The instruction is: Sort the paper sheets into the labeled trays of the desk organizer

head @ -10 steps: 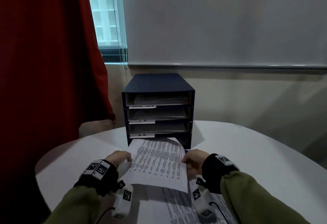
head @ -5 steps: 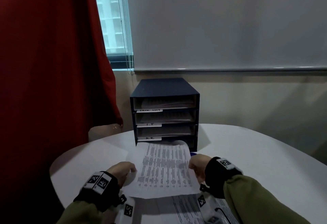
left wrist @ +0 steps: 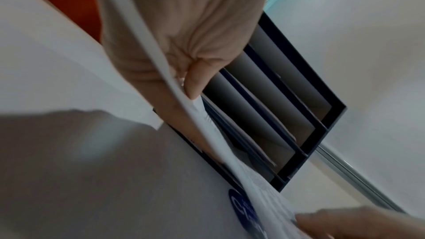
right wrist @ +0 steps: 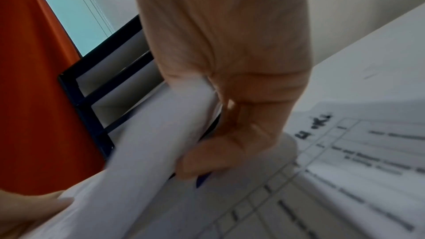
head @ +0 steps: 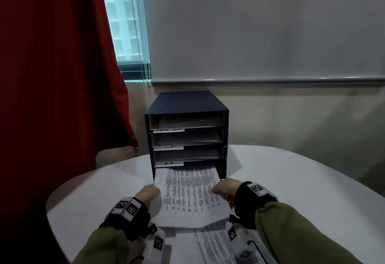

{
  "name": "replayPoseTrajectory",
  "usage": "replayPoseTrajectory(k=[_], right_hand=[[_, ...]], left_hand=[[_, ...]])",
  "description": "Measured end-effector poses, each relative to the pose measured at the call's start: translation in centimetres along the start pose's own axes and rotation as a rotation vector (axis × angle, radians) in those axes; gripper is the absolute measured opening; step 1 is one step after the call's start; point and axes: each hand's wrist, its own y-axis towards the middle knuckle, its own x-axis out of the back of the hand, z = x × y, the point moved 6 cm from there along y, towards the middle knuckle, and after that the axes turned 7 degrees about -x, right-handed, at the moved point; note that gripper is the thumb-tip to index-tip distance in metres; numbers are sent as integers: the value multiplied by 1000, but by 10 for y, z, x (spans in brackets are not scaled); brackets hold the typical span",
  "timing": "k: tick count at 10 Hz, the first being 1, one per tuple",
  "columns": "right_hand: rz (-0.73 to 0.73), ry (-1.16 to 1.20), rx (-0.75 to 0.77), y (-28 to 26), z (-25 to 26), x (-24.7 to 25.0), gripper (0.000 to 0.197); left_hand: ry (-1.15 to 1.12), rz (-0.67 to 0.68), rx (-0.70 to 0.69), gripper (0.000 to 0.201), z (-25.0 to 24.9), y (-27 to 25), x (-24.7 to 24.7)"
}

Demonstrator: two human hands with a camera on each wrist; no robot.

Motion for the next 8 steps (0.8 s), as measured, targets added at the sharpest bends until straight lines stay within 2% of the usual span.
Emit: replayPoseTrajectory(k=[1, 2, 3, 4, 5, 6, 7, 8], right_hand=[[19, -102, -25, -2, -5, 6, 8], [17, 116, -17, 11, -9, 12, 19], [-35, 280, 15, 25, -2, 20, 25], [-34, 302, 19, 31, 3, 21, 19], [99, 273, -59, 36, 3, 14, 14], [31, 402, -47, 42, 12, 19, 11], [-93, 475, 122, 63, 23, 22, 34], [61, 1016, 16, 72, 36, 7, 14]], left_hand=[[2, 2, -6, 45, -18, -2, -8], [-28, 0, -6, 54, -37, -13, -18], [-282, 112, 138, 64, -34, -24, -29], [-310, 211, 257, 52, -30, -30, -34], [-332, 130, 212, 37, -30, -12, -30], [-523, 60, 155, 33, -37, 6, -32], [-703, 32, 75, 7, -48, 22, -39], [-830, -42, 37, 18, -53, 33, -40]])
